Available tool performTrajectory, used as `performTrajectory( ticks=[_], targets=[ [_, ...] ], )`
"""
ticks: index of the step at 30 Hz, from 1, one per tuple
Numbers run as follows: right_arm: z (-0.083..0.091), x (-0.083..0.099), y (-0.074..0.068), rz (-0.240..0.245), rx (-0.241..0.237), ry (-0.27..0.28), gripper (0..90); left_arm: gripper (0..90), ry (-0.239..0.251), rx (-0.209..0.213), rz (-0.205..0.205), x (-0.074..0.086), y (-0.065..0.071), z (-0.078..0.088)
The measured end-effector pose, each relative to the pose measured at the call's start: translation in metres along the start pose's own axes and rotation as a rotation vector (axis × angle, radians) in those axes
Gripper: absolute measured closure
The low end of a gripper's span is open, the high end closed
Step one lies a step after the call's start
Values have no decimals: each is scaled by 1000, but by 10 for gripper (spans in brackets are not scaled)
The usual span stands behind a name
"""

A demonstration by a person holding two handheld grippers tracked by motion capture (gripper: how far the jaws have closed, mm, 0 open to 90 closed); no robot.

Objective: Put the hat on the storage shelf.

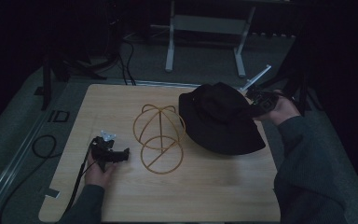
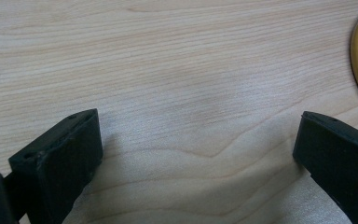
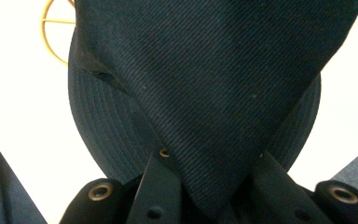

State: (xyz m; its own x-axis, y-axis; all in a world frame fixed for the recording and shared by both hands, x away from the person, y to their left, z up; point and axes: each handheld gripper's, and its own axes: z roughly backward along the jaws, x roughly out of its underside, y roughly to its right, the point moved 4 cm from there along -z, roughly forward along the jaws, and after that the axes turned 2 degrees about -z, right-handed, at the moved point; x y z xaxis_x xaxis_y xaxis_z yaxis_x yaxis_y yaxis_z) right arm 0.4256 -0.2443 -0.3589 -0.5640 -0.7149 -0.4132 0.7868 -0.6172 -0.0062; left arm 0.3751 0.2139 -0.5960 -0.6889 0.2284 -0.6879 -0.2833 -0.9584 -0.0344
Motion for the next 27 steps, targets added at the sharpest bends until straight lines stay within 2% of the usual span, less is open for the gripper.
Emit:
performTrajectory(
  ticks=[13, 20, 27],
  targets=[
    [17, -5, 1, 46, -3, -19, 853, 15, -2, 0, -3, 0, 0, 0],
    [32, -4, 4, 41, -10, 10, 854, 15, 0, 0, 0, 0, 0, 0],
    [43, -3, 3, 64, -13, 18, 853, 15, 0, 0, -1, 0, 0, 0]
  ],
)
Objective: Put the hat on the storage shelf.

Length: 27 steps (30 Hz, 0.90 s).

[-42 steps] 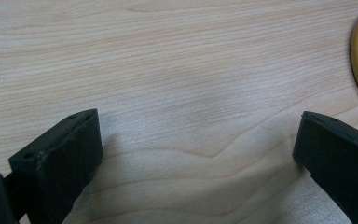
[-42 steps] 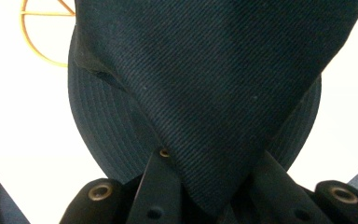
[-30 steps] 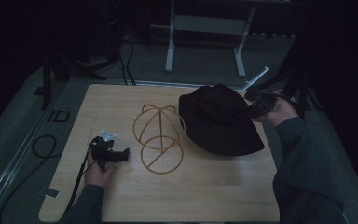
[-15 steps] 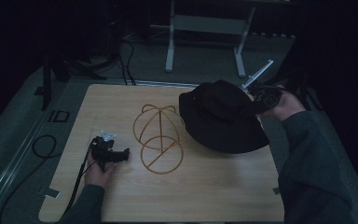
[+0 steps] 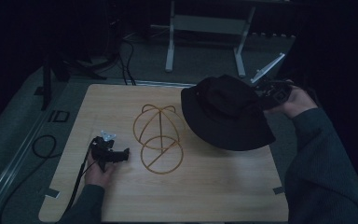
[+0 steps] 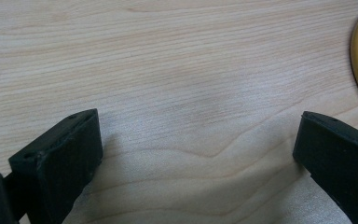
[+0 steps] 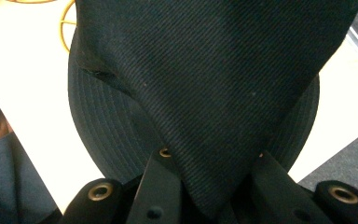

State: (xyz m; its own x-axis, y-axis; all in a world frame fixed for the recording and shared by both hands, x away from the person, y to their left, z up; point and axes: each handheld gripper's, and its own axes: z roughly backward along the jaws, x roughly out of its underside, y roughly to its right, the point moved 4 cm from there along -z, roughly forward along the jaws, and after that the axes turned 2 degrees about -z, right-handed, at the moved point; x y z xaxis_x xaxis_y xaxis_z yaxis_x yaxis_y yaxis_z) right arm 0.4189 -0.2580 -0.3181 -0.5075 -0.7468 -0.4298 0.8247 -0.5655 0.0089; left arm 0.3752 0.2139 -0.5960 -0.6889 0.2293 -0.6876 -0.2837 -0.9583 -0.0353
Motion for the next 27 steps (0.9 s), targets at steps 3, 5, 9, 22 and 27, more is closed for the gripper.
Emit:
performTrajectory(
  ticks=[3, 5, 9, 22, 27],
  targets=[
    [5, -2, -2, 19, -11, 17, 854, 15, 1, 0, 1, 0, 0, 0],
    [8, -3, -4, 28, -17, 23, 854, 15, -1, 1, 0, 0, 0, 0],
    [11, -5, -6, 42, -17, 27, 853, 15, -2, 1, -1, 0, 0, 0],
    [22, -13, -13, 82, -34, 66, 854, 15, -3, 1, -2, 0, 0, 0],
    [26, -17, -15, 100, -37, 77, 853, 15, -3, 3, -4, 0, 0, 0]
  ],
)
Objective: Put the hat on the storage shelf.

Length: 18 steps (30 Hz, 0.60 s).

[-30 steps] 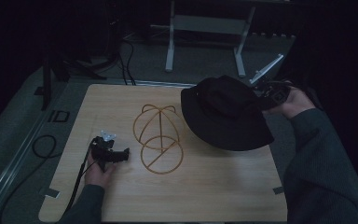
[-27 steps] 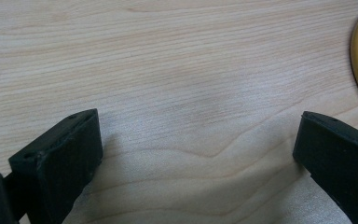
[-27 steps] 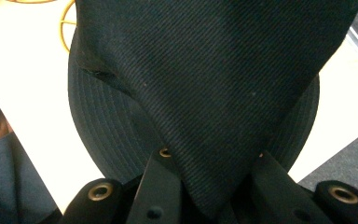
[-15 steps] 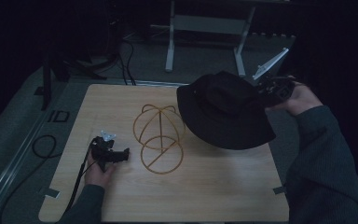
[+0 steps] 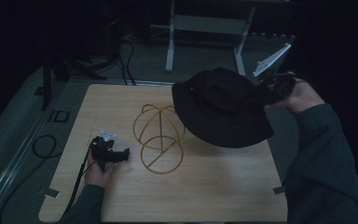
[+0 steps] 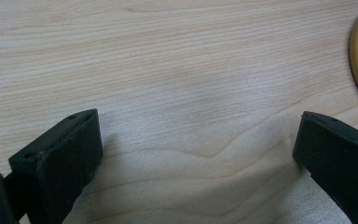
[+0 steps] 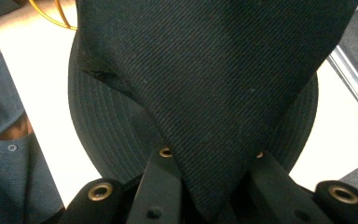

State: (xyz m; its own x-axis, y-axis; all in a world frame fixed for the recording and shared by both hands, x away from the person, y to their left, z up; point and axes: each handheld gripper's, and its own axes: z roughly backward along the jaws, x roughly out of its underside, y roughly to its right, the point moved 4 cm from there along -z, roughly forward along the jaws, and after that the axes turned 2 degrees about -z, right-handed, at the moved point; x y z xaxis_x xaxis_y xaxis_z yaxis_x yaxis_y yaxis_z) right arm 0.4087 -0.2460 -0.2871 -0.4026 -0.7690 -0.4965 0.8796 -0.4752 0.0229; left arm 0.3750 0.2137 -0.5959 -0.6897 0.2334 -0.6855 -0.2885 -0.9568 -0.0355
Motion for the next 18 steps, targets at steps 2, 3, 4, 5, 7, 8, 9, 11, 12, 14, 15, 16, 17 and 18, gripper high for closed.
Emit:
performTrajectory(
  ticks=[2, 3, 4, 5, 7, 8, 9, 11, 12, 14, 15, 16, 17, 18],
  targets=[
    [2, -2, -1, 6, -2, 4, 853, 15, 0, 0, 0, 0, 0, 0],
    [3, -3, -2, 10, -3, 7, 853, 15, 1, 0, 0, 0, 0, 0],
    [4, -4, -3, 12, -5, 9, 853, 15, 1, 1, 1, 0, 0, 0],
    [4, -5, -3, 16, -5, 10, 853, 15, 0, 0, 1, 0, 0, 0],
    [6, -7, -4, 21, -7, 15, 853, 15, 2, 0, 1, 0, 0, 0],
    [7, -8, -5, 26, -7, 18, 853, 15, 1, 0, 0, 0, 0, 0],
    [8, -9, -5, 28, -9, 23, 853, 15, 1, 0, 1, 0, 0, 0],
    [10, -11, -6, 33, -10, 32, 853, 15, 0, 1, 0, 0, 0, 0],
    [11, -12, -7, 35, -11, 36, 853, 15, 2, 0, 1, 0, 0, 0],
    [14, -13, -8, 43, -14, 41, 853, 15, 1, 0, 1, 0, 0, 0],
    [14, -14, -9, 46, -16, 44, 854, 15, 1, 0, 1, 0, 0, 0],
    [15, -15, -10, 47, -16, 46, 853, 15, 2, 0, 0, 0, 0, 0],
    [16, -16, -10, 49, -17, 47, 853, 15, 2, 0, 0, 0, 0, 0],
    [16, -17, -11, 54, -19, 50, 853, 15, 0, 0, 0, 0, 0, 0]
  ],
)
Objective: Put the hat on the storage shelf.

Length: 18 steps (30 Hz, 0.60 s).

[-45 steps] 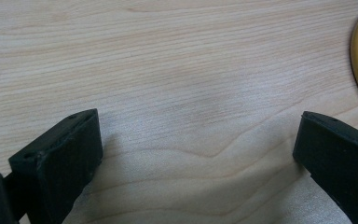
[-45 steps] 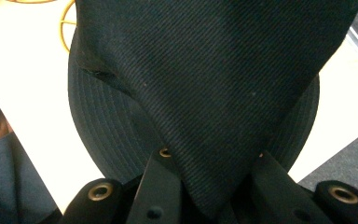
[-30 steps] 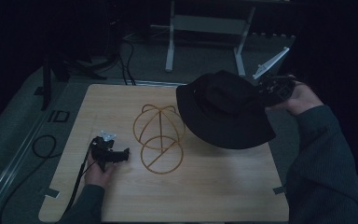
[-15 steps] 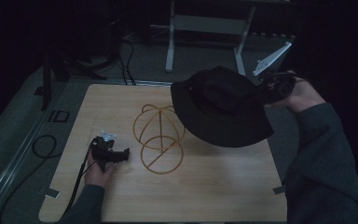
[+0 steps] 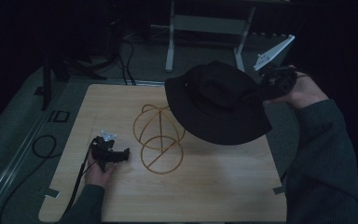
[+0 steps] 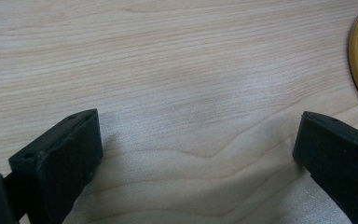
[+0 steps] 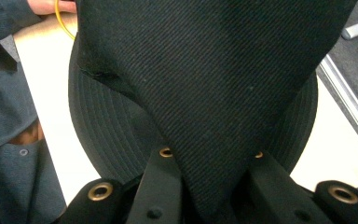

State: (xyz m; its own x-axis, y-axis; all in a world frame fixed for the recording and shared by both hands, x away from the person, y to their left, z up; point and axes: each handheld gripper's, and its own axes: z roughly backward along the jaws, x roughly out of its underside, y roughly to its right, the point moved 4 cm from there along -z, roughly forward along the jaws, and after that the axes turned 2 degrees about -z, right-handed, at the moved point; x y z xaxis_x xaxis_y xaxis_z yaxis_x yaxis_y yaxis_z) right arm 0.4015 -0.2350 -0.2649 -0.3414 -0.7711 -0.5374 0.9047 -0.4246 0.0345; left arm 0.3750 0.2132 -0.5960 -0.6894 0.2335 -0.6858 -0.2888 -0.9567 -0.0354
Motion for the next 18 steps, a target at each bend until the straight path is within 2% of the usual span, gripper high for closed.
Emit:
performTrajectory(
  ticks=[18],
  targets=[
    [2, -15, -14, 71, -49, 28, 854, 15, 1, 0, -1, 0, 0, 0]
  ],
)
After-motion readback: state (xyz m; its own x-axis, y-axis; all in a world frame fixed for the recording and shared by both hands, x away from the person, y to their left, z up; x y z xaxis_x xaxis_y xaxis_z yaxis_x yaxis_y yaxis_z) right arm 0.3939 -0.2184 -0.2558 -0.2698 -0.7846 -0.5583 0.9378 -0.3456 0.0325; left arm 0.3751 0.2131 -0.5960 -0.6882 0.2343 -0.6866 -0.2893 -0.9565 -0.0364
